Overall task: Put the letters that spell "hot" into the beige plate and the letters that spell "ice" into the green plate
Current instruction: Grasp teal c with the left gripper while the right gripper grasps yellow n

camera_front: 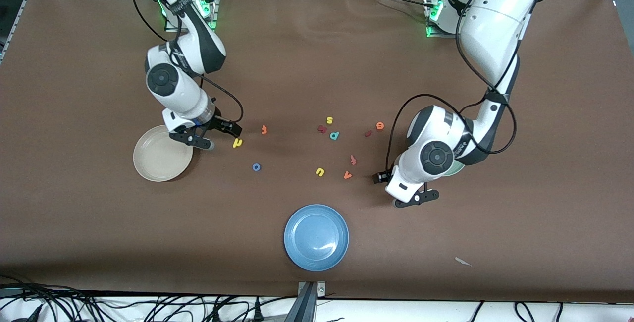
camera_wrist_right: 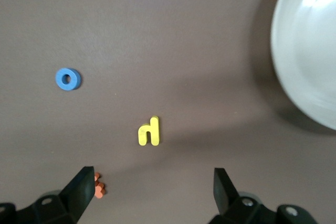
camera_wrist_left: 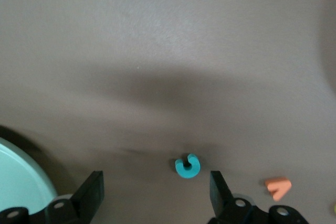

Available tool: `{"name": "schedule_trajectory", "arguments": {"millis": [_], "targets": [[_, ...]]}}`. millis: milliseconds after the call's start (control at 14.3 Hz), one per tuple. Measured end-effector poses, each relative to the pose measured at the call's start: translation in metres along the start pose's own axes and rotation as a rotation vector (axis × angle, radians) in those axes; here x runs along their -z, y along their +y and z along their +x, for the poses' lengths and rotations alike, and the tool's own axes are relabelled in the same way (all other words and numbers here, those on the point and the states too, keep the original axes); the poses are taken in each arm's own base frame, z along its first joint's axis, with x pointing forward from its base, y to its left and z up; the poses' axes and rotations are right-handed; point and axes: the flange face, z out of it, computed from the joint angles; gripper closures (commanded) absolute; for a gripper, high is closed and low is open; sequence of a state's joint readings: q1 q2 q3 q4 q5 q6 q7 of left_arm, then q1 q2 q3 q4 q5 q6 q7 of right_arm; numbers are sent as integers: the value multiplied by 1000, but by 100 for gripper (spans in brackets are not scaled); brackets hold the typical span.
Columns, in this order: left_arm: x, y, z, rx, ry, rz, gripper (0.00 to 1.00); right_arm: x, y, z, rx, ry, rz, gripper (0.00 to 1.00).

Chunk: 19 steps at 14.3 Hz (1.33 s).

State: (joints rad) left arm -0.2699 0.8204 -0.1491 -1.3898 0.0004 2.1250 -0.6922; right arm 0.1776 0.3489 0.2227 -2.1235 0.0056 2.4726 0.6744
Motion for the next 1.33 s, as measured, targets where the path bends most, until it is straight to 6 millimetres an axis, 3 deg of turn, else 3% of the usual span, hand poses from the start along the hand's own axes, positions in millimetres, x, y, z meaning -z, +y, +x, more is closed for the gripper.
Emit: {"name": "schedule_trajectory", "arguments": {"millis": [210, 280, 630, 840, 910, 1120, 1330], "targets": [[-6, -1, 6, 84, 3, -43, 15, -26, -2, -2, 6, -18, -4, 0], [-6, -2, 8, 107, -7, -61, 26, -32, -2, -2, 7, -26, -8, 0], [-20, 10, -2, 150, -26, -70, 36, -60, -9, 3, -6, -40, -38, 0], [-38, 27, -16, 183, -16, -79, 49, -69, -20, 4, -25, -14, -93, 1], [-42, 31, -19, 192, -15, -79, 58, -71, -24, 4, -31, -8, -103, 1], [-42, 28, -16, 202, -8, -75, 58, -72, -28, 6, -38, -5, -107, 6], [-42, 24, -12, 209, -4, -71, 57, -72, -27, 7, -38, -4, -109, 17]]}}
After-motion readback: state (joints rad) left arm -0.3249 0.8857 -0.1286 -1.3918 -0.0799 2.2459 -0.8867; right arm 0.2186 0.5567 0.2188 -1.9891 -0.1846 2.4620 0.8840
